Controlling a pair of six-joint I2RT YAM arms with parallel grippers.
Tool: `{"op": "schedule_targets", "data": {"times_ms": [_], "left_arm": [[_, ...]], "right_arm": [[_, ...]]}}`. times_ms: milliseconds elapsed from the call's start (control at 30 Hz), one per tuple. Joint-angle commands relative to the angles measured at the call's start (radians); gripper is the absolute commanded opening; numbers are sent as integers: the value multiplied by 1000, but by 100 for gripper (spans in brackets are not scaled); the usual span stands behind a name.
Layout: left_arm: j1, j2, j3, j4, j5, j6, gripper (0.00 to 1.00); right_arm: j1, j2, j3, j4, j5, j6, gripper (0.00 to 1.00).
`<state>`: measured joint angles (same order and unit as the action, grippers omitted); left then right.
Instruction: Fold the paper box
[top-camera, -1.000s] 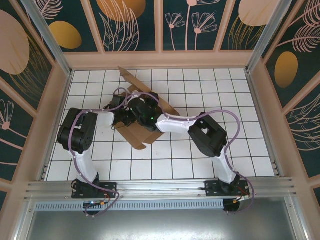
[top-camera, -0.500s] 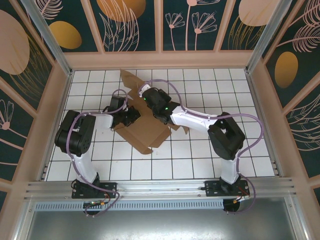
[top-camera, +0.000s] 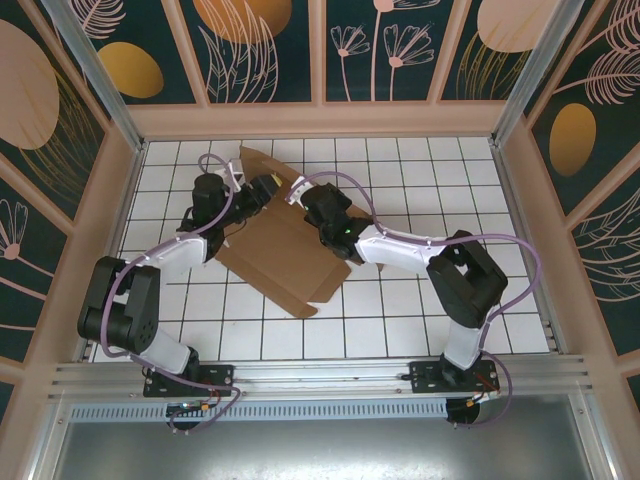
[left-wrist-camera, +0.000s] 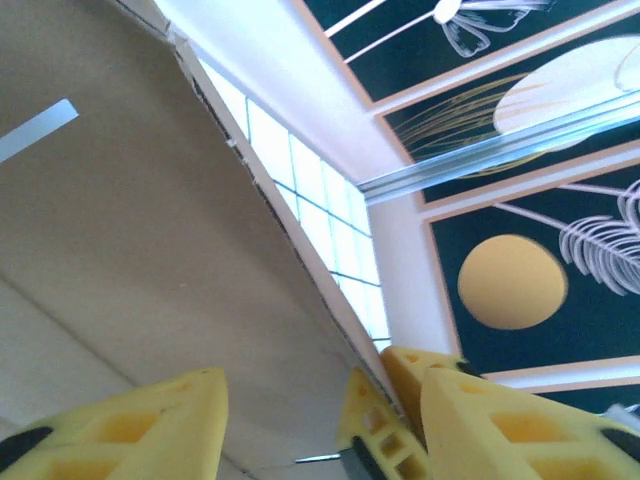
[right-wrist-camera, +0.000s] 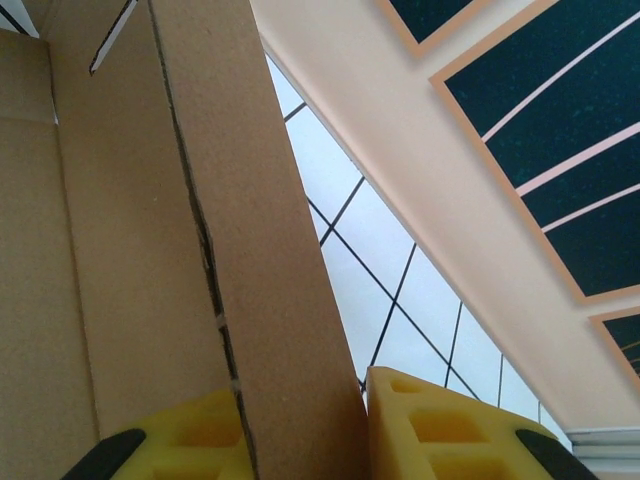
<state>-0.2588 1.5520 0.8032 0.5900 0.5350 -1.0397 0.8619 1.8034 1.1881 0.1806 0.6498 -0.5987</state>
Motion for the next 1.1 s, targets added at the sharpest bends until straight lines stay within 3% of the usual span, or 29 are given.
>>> {"op": "schedule_targets", "data": {"times_ms": [0, 233, 567, 900, 1067], "left_arm": [[7, 27, -8, 125, 60, -110, 52], [7, 100, 36, 128, 69, -176, 62], [5, 155, 153, 88, 83, -202, 61], [6, 237, 188, 3, 47, -188, 50], [5, 248, 219, -26, 21, -183, 26]], "right_arm": [[3, -3, -34, -11, -6, -15, 25], [16, -9, -44, 7, -1, -29, 25], [40, -2, -56, 25, 11, -56, 24], [45, -29, -68, 36, 4, -77, 23], [49, -48, -75, 26, -12, -61, 22]]}}
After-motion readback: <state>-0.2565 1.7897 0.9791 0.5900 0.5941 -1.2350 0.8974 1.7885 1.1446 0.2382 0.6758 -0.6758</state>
